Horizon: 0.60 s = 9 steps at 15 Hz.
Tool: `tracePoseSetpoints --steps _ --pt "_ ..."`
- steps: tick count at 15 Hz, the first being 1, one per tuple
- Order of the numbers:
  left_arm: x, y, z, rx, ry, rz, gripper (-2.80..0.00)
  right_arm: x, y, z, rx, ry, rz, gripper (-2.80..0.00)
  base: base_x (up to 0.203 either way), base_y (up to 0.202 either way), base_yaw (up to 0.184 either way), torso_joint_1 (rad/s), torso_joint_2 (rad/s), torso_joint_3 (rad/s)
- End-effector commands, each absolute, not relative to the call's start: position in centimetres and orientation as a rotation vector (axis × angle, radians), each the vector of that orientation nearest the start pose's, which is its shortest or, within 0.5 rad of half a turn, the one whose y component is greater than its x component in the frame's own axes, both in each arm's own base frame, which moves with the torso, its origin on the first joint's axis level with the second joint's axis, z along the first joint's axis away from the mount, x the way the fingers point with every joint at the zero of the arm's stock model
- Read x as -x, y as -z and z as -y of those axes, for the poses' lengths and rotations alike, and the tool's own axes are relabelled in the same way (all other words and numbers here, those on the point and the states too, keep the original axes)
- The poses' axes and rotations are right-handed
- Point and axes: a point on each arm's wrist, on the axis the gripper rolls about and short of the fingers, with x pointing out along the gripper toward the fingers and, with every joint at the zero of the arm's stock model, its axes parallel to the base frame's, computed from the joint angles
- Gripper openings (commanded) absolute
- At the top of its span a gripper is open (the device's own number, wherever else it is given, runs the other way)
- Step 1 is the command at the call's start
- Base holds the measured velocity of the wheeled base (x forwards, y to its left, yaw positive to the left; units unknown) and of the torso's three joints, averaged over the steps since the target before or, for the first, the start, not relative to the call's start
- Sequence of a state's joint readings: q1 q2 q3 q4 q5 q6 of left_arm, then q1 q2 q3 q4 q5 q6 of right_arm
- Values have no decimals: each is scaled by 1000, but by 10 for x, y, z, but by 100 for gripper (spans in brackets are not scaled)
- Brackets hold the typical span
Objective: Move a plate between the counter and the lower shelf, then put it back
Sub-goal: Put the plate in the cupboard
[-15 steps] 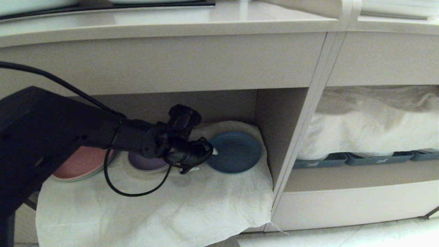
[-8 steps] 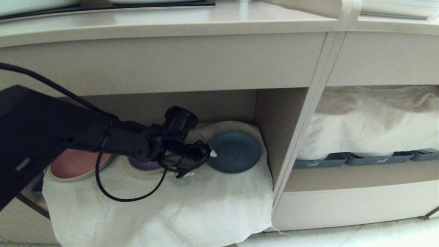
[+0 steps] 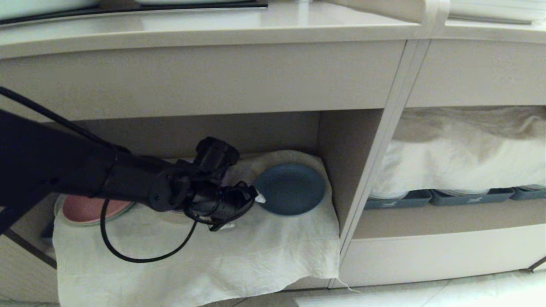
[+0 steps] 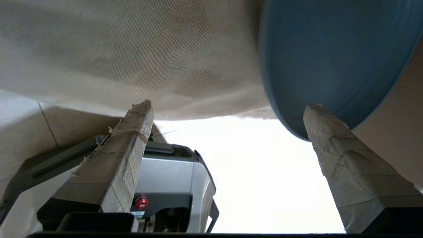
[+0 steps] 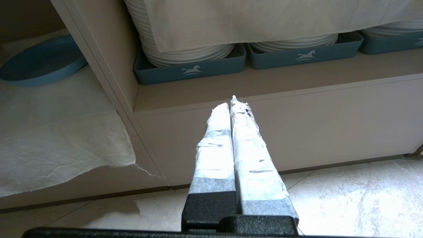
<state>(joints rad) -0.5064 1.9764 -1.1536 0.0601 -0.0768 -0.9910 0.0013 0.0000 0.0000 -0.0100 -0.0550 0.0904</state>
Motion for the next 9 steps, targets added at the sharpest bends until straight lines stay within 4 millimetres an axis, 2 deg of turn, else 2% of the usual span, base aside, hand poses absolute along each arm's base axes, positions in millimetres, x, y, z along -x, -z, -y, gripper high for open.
tracePoseSetpoints --steps 1,9 --pt "-305 -124 171 716 62 -1049 0 23 -77 1 -91 53 13 -280 0 0 0 0 0 0" --pt "-275 -124 163 710 91 -1042 0 23 -77 1 -91 53 13 -280 0 0 0 0 0 0"
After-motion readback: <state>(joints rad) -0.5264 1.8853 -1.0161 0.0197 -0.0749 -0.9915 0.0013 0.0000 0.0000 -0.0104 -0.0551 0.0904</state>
